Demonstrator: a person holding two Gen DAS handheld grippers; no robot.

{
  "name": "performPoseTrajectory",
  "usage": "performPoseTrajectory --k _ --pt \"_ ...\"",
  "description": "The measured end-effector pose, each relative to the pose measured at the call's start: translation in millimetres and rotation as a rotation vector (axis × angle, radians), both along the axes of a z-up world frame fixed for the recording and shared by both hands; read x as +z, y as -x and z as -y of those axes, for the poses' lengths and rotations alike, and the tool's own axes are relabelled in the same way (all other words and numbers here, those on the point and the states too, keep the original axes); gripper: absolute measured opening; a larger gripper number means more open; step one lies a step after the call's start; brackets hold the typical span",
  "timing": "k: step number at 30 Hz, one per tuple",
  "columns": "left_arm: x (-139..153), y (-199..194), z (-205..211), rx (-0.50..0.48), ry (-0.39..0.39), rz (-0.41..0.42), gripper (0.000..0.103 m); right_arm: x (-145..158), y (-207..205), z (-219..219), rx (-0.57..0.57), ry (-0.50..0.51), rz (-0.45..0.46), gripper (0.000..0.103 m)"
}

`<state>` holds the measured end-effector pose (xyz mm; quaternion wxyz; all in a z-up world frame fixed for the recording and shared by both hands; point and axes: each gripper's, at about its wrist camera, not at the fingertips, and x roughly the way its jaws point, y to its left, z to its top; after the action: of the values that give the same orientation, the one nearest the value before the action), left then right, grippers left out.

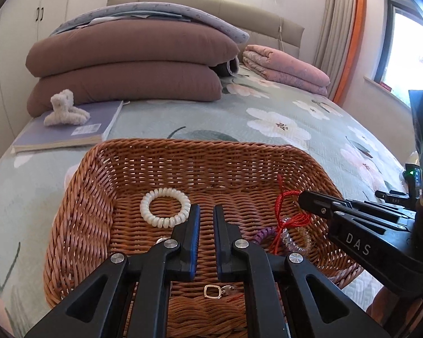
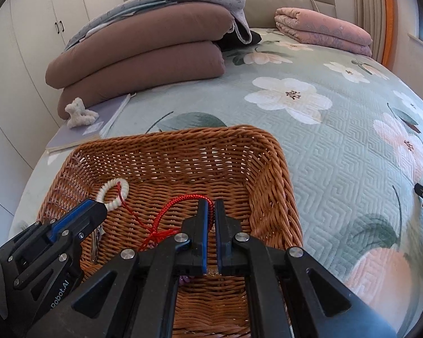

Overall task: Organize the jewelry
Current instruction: 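Carry both items into the wicker basket and open both tools, then withdraw both tools from the basket back toward the jewelry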

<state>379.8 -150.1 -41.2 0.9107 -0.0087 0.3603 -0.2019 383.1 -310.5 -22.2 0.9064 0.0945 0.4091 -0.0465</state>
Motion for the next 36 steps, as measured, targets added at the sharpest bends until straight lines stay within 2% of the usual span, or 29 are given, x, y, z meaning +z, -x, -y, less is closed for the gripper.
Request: performPoseTrajectory --k 5,7,8,9,10,11,14,15,16,20,23,28,34,36 --pt "-1.6 -0.5 -2.9 -0.004 0.011 0.0 0.01 -8.4 -4.7 6.4 -0.005 -0.048 -0.024 0.007" --pt "-0.8 1.3 -5.2 -0.01 0.02 0.007 0.016 -9.3 -3.8 9.1 0.003 -0.079 -0.017 0.008" --pt "0.0 2.4 -6.9 -0.009 0.025 0.009 0.032 -8.3 -2.1 9.9 0.005 -0.086 -0.007 0.008" --pt "1.6 3.8 -9.9 -0.003 0.032 0.016 0.056 -7.5 -0.4 9.9 0.008 -0.09 0.003 0.009" --pt "3.8 5.7 -12.4 0.003 0.039 0.026 0.064 -6.1 2.2 9.8 0.012 -0.094 0.016 0.011" --pt "7.4 9.3 -15.6 0.01 0.051 0.044 0.068 -4.7 4.9 10.1 0.014 -0.098 0.028 0.012" --pt "23.6 19.0 -23.5 0.0 0.088 0.096 0.068 1.1 16.2 10.1 0.011 -0.111 0.075 0.026" --pt "29.9 23.0 -25.7 -0.002 0.094 0.118 0.068 4.1 22.5 10.3 0.014 -0.119 0.1 0.037" --pt "34.7 26.1 -27.6 -0.003 0.097 0.132 0.069 6.9 27.4 9.9 0.017 -0.124 0.12 0.042" --pt "55.5 48.1 -41.4 -0.005 0.104 0.199 0.076 24.5 57.6 5.0 0.036 -0.11 0.216 0.042" --pt "71.2 69.0 -55.0 0.014 0.074 0.24 0.076 35.6 81.6 -0.7 0.061 -0.087 0.231 0.042" --pt "93.9 108.9 -90.1 0.021 0.083 0.292 0.077 49.0 142.1 -7.8 0.088 -0.038 0.28 0.043" --pt "92.2 150.8 -136.6 0.081 0.098 0.258 0.077 43.2 191.6 -22.9 0.148 0.057 0.253 0.043" --pt "84.0 162.5 -147.0 0.095 0.091 0.235 0.077 38.3 202.2 -25.0 0.155 0.043 0.238 0.043"
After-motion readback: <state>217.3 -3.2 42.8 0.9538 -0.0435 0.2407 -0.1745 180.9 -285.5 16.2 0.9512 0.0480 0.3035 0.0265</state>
